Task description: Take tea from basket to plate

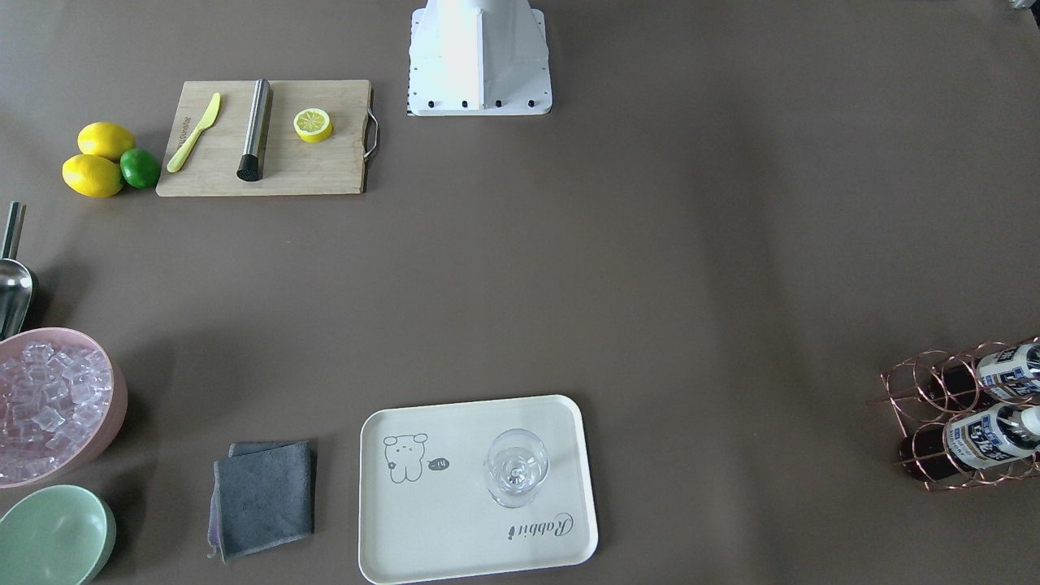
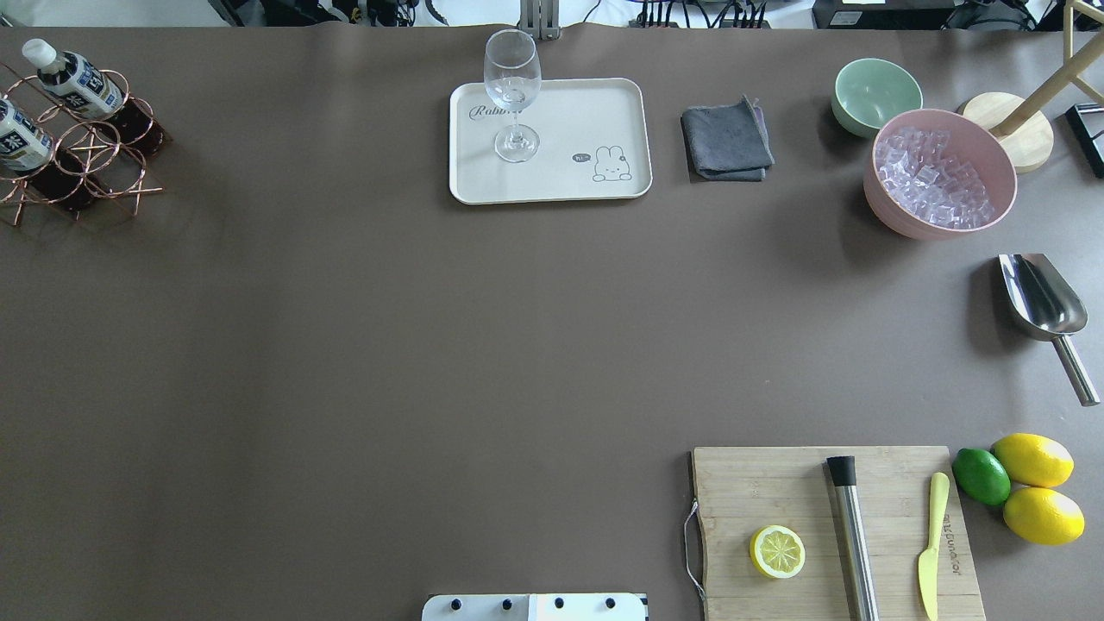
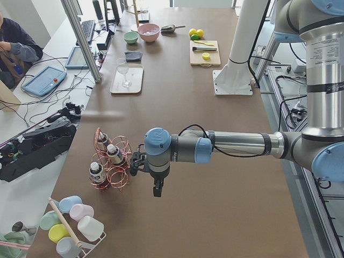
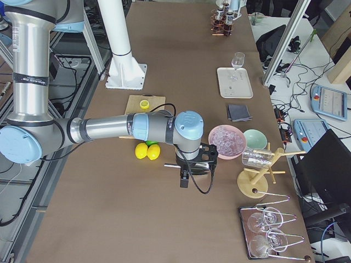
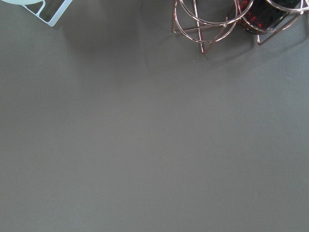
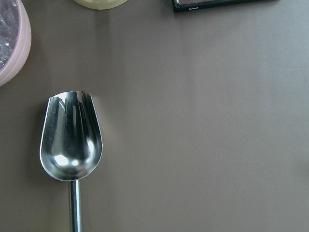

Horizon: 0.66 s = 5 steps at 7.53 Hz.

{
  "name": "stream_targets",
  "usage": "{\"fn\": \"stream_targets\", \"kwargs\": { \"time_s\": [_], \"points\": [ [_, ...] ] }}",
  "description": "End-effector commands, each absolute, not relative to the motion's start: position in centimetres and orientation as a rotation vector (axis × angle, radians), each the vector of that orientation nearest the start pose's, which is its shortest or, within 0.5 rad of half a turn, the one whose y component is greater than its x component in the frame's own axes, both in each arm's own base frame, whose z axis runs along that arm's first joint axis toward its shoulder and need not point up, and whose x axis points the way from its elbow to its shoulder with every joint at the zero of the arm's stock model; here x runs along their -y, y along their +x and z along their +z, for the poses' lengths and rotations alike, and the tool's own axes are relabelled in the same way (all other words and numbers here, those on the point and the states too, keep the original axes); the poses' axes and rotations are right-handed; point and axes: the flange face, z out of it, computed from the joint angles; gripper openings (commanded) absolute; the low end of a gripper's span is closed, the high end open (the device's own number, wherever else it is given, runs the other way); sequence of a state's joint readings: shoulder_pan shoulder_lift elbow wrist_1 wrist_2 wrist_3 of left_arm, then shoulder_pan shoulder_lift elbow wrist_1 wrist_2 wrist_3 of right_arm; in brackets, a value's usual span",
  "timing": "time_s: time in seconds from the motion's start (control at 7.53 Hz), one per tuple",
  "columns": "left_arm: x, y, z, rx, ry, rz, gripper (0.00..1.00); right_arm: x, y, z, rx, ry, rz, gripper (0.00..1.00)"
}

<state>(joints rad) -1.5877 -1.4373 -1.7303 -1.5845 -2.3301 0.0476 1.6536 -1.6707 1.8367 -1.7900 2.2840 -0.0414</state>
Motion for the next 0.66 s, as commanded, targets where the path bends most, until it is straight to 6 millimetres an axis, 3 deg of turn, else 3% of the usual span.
{"fn": "stream_targets", "kwargs": {
  "time_s": [0.0, 0.53],
  "points": [
    [43.69, -7.21, 64.17, -0.758, 0.062, 0.044, 0.98, 43.16, 10.69, 60.05, 0.715, -0.003, 0.064, 1.0],
    [43.77, -7.2, 63.78, -0.759, 0.077, 0.053, 0.98, 43.06, 11.49, 60.08, 0.715, 0.006, 0.081, 1.0]
  ]
}}
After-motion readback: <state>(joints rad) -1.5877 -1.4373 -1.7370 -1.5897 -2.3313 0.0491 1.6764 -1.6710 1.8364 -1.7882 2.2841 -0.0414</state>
